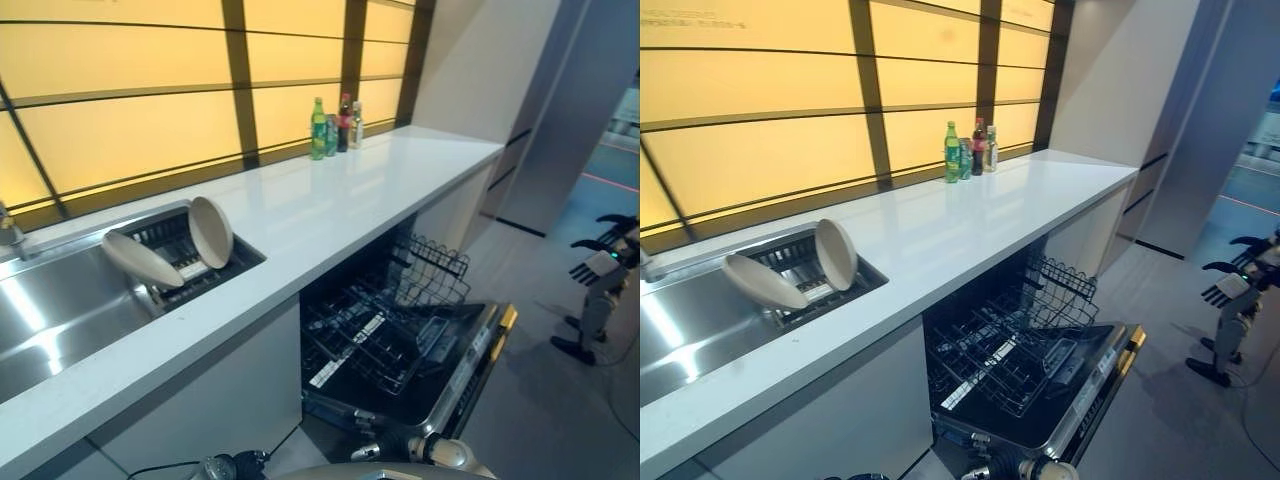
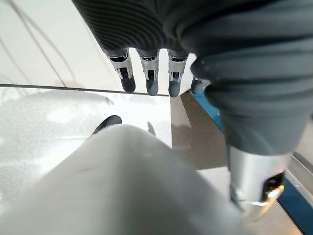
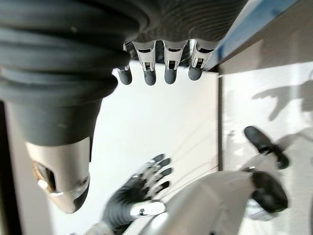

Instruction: Pick up plates and place into dishwasher.

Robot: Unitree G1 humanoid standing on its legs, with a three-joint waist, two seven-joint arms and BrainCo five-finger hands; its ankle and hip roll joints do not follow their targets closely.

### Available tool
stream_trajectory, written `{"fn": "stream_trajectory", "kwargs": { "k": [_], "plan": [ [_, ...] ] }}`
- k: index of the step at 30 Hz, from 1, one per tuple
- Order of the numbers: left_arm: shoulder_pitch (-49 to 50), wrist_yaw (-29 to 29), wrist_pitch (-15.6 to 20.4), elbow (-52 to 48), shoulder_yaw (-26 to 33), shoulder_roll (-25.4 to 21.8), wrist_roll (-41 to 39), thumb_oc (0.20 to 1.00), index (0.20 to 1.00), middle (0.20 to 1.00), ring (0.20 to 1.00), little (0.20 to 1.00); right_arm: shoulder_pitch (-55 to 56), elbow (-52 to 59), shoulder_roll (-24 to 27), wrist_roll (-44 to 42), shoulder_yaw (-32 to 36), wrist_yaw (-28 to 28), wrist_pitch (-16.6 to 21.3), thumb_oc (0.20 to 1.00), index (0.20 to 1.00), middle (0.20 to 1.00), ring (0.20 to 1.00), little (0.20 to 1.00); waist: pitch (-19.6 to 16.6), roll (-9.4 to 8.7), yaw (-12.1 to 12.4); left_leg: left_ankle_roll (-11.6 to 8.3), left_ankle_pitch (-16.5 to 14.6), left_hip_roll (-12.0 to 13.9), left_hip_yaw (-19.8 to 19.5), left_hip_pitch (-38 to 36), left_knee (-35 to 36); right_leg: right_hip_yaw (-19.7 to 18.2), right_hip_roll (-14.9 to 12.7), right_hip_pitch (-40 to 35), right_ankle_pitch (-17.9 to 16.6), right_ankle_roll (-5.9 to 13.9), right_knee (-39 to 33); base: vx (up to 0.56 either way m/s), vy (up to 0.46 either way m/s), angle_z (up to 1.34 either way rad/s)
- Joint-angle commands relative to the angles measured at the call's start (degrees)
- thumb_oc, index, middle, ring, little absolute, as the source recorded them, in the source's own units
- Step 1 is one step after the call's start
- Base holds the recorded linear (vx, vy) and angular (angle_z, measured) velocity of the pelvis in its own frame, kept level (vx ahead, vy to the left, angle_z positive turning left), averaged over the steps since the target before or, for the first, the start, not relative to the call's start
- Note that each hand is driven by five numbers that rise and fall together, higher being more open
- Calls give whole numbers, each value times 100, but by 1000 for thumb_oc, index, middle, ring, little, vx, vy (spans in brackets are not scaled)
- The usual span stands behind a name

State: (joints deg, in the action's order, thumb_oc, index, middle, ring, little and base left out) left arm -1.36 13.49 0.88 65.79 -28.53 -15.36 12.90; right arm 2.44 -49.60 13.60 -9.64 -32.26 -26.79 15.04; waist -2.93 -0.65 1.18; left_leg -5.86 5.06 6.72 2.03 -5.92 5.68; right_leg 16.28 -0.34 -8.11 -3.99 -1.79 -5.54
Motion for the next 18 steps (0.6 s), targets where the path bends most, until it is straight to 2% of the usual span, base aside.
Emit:
{"fn": "stream_trajectory", "kwargs": {
  "k": [1,5,8,9,10,11,13,16,18],
  "plan": [
    [-364,-123,301,-198,-295,155,275,1000,1000,1000,1000,1000,-788,347,-173,-287,38,356,195,1000,1000,1000,1000,1000,884,153,124,364,-793,-460,42,-223,-142,-26,-418,-240,845,538,244,-5,-16,14],
    [-362,-419,498,-280,-310,136,177,1000,1000,1000,1000,1000,-816,332,-194,-400,116,557,110,1000,1000,1000,1000,1000,906,179,178,347,-763,-448,18,-225,-135,49,-418,-268,835,538,247,3,-14,9],
    [-412,-748,734,-446,-118,86,-449,1000,1000,1000,1000,1000,-808,346,-209,-462,199,677,13,1000,1000,1000,1000,1000,936,190,179,325,-737,-449,7,-221,-121,68,-426,-268,806,558,235,3,6,3],
    [-437,-674,772,-565,-29,62,-682,1000,1000,1000,1000,1000,-792,393,-193,-458,229,697,-18,1000,1000,1000,1000,1000,948,188,177,319,-732,-450,10,-217,-116,75,-430,-269,796,565,224,0,0,0],
    [-459,-449,1065,-812,121,30,-1196,1000,1000,1000,1000,1000,-770,506,-151,-480,278,749,-82,1000,1000,1000,1000,1000,970,185,180,311,-717,-446,22,-203,-116,86,-437,-261,774,574,215,0,0,0],
    [-468,-344,1150,-962,175,11,-1368,1000,1000,1000,1000,1000,-766,567,-122,-504,307,767,-116,1000,1000,1000,1000,1000,982,186,187,306,-712,-441,27,-194,-115,95,-440,-255,766,576,212,-38,-12,6],
    [-558,12,1819,-1249,226,21,-2021,1000,1000,1000,1000,1000,-820,466,-30,-602,503,688,-22,1000,1000,1000,1000,1000,1028,172,220,309,-699,-420,62,-156,-104,122,-444,-216,744,576,215,-48,-27,10],
    [-556,748,1971,-2790,245,-268,-2770,1000,1000,1000,1000,1000,-843,647,106,-623,745,791,-207,1000,1000,1000,1000,1000,1105,244,274,303,-666,-430,19,-109,-84,173,-472,-195,722,560,205,-50,43,9],
    [-496,1327,1601,-4057,416,-548,-3432,1000,1000,1000,1000,1000,-786,886,163,-533,871,912,-392,1000,1000,1000,1000,1000,1156,311,312,303,-640,-443,-39,-81,-85,205,-501,-176,719,554,233,-54,97,17]
  ]
}}
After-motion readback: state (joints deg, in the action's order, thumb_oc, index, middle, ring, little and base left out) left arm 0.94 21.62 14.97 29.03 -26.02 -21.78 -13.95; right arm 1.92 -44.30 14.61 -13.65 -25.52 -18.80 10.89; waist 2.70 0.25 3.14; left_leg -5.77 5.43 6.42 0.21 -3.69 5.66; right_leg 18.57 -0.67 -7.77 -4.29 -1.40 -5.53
